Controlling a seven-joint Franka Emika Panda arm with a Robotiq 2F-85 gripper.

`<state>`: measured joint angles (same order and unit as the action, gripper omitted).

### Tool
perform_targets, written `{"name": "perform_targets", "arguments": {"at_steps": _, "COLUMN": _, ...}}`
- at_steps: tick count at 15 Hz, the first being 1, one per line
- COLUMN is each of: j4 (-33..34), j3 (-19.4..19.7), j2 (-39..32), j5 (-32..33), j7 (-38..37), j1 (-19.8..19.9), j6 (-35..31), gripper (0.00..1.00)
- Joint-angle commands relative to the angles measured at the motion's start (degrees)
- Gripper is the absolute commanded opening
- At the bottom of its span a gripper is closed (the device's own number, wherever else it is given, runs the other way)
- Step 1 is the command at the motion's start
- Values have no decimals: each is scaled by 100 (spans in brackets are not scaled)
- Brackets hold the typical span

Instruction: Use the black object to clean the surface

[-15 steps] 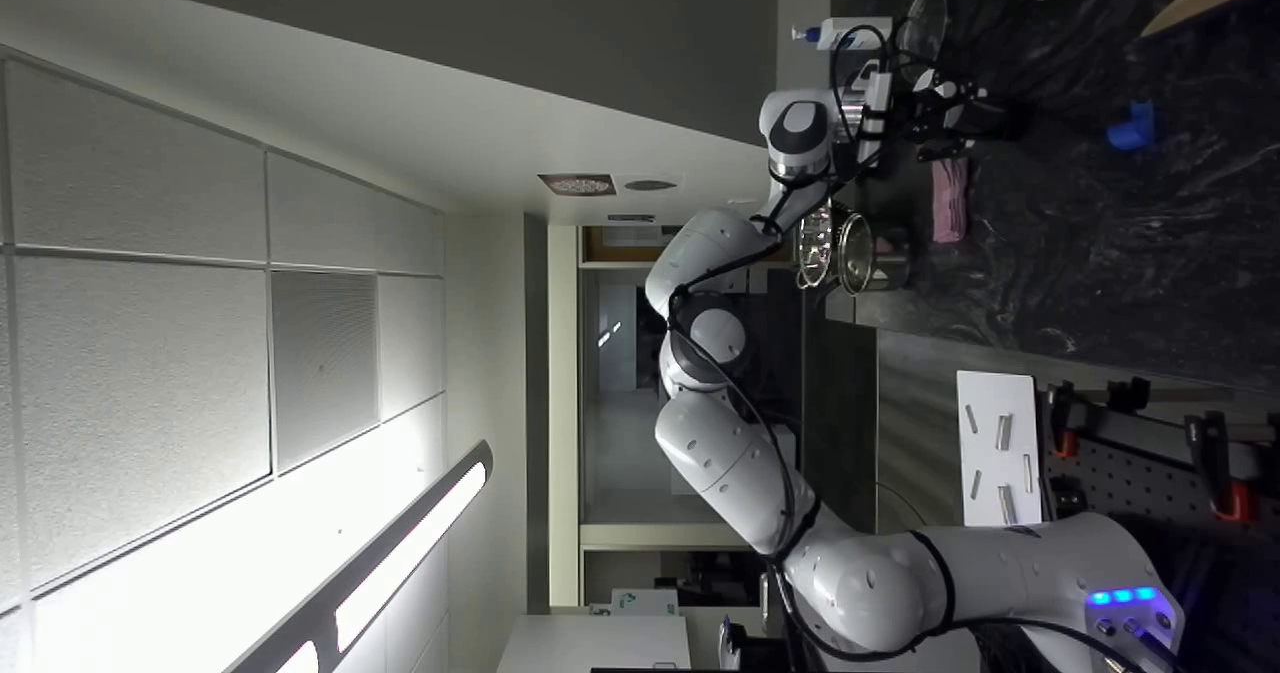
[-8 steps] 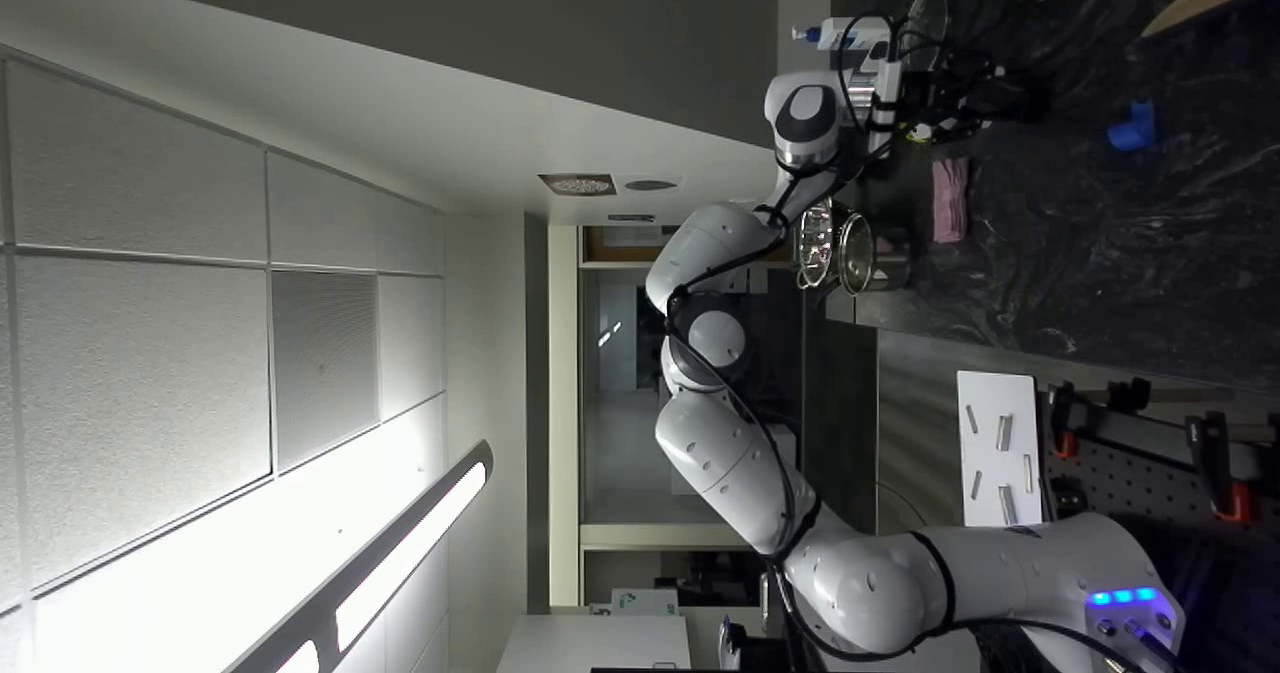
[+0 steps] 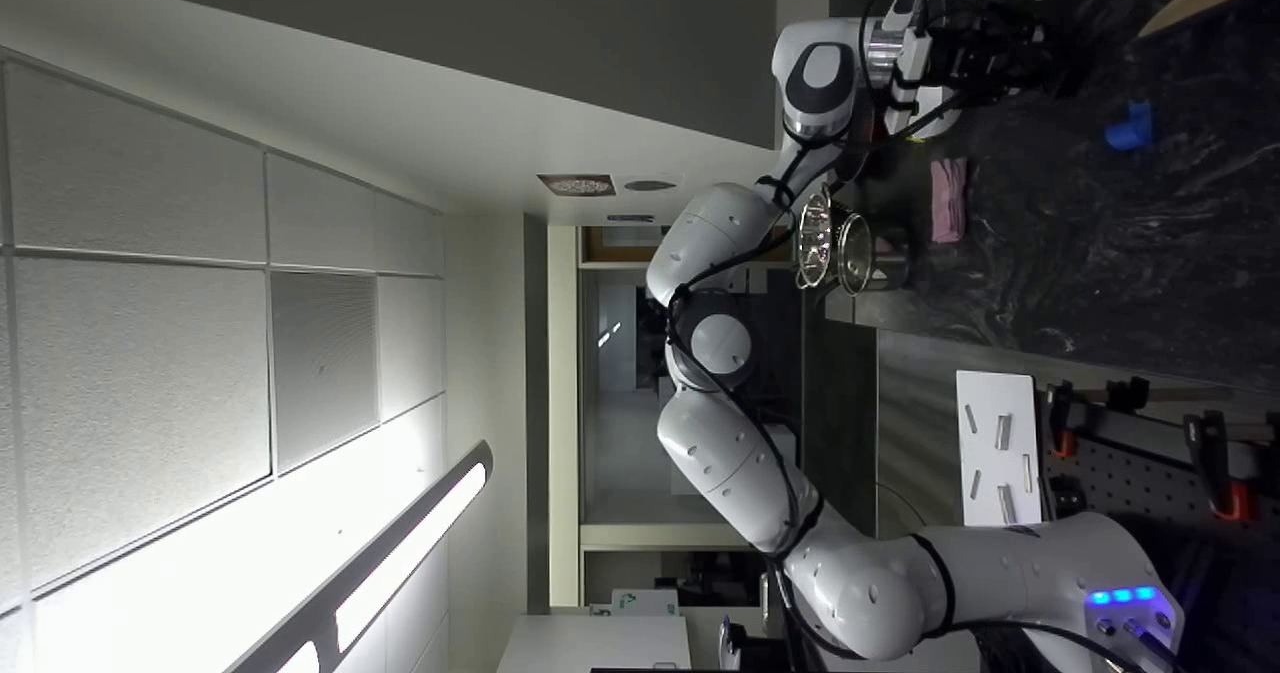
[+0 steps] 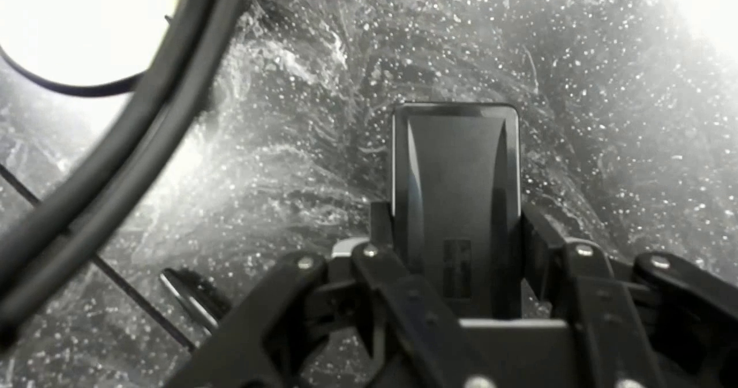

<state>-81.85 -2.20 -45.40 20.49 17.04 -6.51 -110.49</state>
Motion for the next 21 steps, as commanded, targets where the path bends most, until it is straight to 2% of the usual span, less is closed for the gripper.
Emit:
{"name": "perform_targets", "arguments": {"at_steps": 1, "j4": 265, "j3": -32, "j2": -7, "j5": -526, "j7": -223, "j1": 268, "j6": 124, "gripper": 29}}
{"name": "perform_targets", "arguments": {"at_steps": 4, "j4": 376, "j3": -16, "j2": 22, "j5": -919, "j7": -286, "j1": 469, "j6": 115, "gripper": 29}}
{"name": "perform_targets", "arguments": {"at_steps": 7, "j4": 395, "j3": -3, "j2": -28, "j5": -958, "j7": -263, "j1": 456, "j6": 105, "gripper": 29}}
{"name": "perform_targets", "arguments": {"at_steps": 21, "j4": -202, "j3": -406, "j2": 126, "j5": -131, "j7": 526, "j1": -436, "j6": 48, "gripper": 29}}
